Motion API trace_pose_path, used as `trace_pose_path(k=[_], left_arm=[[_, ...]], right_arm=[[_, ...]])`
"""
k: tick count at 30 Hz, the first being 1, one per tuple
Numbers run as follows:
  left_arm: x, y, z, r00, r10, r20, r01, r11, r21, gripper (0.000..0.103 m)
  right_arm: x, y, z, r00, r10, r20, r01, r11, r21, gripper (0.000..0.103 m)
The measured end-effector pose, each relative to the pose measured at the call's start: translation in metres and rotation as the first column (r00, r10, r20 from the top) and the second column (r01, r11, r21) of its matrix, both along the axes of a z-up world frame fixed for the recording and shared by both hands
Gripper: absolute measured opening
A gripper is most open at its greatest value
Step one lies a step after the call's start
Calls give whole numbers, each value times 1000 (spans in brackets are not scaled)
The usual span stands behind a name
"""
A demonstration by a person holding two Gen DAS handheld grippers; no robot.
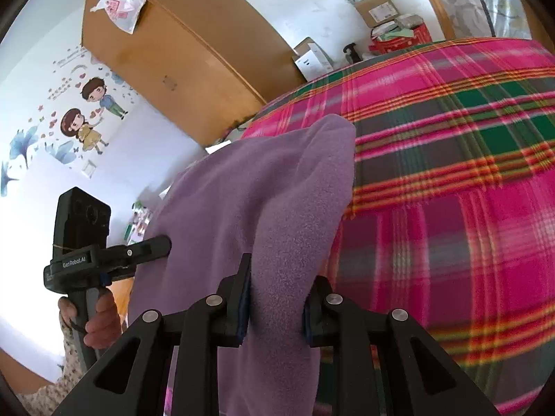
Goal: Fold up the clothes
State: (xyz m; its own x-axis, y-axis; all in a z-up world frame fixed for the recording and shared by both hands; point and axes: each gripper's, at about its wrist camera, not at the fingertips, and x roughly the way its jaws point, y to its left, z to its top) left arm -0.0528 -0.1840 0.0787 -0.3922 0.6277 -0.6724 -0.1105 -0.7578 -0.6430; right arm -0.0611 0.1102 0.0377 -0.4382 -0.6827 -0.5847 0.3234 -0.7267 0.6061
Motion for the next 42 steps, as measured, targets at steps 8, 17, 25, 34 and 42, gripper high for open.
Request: trace_pose_path(k=[8,17,25,34,42], left_arm=[[-31,-19,-17,1000,13,18,-13,999,-29,42],[-60,-34,-38,998,22,58,-20,999,-30,42],[-62,-41,-46,998,0,55,0,1000,-12,46],[-49,-46,-49,999,14,37,-12,999,-51,56],[-24,-48,-35,998,65,-18,-67,987,-145,56]], right_arm=[[-28,-28,-9,1000,-14,-9,14,999,37,24],[-52,-50,-20,1000,-27,11,26,998,57,24],[-54,-49,-30,999,-31,21,29,997,70,24],[-48,-51,-33,1000,-23,-10,24,990,137,33],[-27,-58,-23,992,-1,-125,36,959,281,38]])
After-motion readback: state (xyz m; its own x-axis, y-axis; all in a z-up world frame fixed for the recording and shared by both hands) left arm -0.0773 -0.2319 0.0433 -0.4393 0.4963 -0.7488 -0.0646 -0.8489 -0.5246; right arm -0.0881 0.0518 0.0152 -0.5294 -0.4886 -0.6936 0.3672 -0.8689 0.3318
